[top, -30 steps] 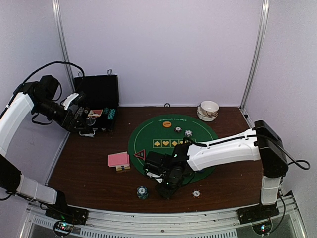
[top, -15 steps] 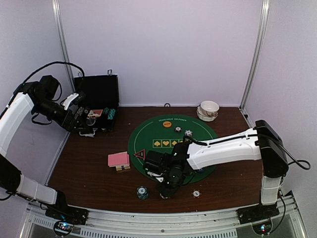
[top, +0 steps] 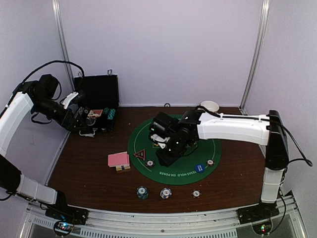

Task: Distribute texas hold em gaming equipment

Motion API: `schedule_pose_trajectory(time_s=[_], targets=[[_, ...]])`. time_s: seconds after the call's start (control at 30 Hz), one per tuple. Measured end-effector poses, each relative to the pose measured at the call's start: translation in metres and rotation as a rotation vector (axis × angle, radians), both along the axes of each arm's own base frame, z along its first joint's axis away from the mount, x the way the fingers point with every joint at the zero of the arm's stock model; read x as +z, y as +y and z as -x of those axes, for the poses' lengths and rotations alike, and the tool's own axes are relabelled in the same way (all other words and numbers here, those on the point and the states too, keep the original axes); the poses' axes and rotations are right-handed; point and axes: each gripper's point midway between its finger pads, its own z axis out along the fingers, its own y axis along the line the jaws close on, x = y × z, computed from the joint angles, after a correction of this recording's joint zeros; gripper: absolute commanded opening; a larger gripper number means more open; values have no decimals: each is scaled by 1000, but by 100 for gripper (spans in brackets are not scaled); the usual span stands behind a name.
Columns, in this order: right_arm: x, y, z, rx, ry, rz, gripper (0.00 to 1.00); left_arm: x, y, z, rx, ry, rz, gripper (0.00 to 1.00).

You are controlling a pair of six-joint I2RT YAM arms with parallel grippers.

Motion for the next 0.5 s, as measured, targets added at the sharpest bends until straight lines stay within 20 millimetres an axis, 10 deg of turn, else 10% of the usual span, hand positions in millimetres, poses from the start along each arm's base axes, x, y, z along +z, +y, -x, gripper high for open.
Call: schedule_pose_trajectory(time_s=[0.5], targets=[[-87, 12, -34, -23, 88, 101, 10, 5, -1, -1, 5, -10, 7, 97]])
